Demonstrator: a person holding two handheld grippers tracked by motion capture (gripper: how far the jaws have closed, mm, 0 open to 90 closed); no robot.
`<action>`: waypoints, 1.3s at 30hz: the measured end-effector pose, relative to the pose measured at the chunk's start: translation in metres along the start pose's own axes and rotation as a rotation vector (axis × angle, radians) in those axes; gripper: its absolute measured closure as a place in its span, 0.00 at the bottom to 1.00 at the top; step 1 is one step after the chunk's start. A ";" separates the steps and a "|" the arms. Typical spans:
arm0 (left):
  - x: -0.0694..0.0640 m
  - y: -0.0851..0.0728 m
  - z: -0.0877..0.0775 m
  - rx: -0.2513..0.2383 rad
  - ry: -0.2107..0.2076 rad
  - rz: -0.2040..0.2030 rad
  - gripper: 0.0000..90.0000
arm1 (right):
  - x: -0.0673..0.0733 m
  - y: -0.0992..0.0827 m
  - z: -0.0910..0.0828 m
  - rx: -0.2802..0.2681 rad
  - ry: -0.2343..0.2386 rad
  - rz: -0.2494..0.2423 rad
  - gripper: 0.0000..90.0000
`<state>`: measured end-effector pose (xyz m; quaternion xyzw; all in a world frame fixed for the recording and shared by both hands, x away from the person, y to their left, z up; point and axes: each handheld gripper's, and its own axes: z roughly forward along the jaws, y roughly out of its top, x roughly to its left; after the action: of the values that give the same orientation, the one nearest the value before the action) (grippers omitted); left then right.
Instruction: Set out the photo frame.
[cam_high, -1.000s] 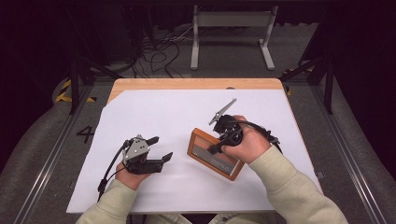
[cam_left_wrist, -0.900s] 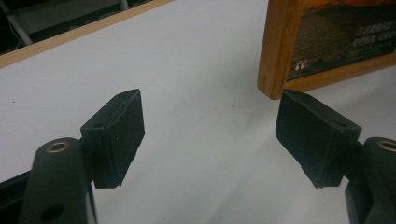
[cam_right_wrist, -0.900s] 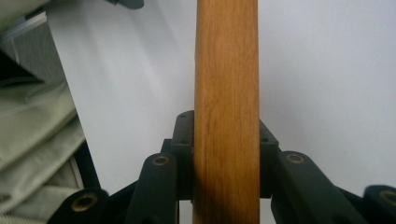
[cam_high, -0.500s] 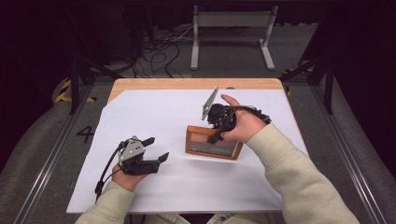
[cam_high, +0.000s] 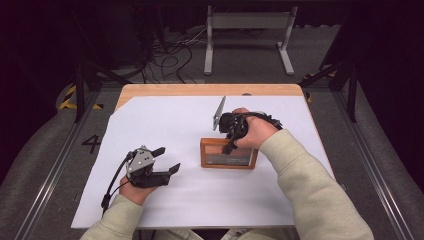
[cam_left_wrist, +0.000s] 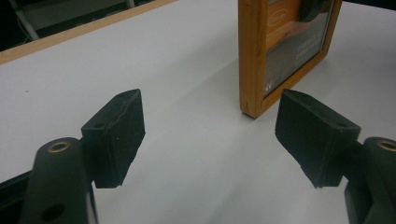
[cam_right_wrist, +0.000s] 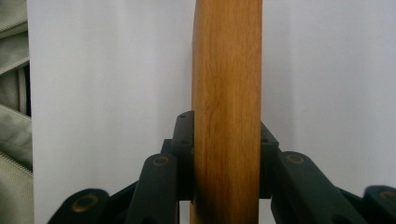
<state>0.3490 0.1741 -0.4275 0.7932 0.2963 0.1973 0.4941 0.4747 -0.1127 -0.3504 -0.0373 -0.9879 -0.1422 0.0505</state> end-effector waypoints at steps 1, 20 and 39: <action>0.000 0.000 0.000 0.000 -0.001 -0.002 0.27 | -0.001 0.000 0.000 0.002 0.003 0.006 0.79; 0.000 0.000 0.000 -0.002 -0.001 0.001 0.27 | -0.015 -0.008 -0.002 -0.089 -0.109 0.093 0.55; 0.000 0.001 -0.001 -0.008 0.002 0.000 0.27 | 0.006 -0.025 -0.031 -0.300 -0.256 0.225 0.29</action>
<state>0.3489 0.1749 -0.4263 0.7910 0.2959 0.1993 0.4970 0.4688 -0.1451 -0.3268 -0.1721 -0.9436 -0.2753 -0.0656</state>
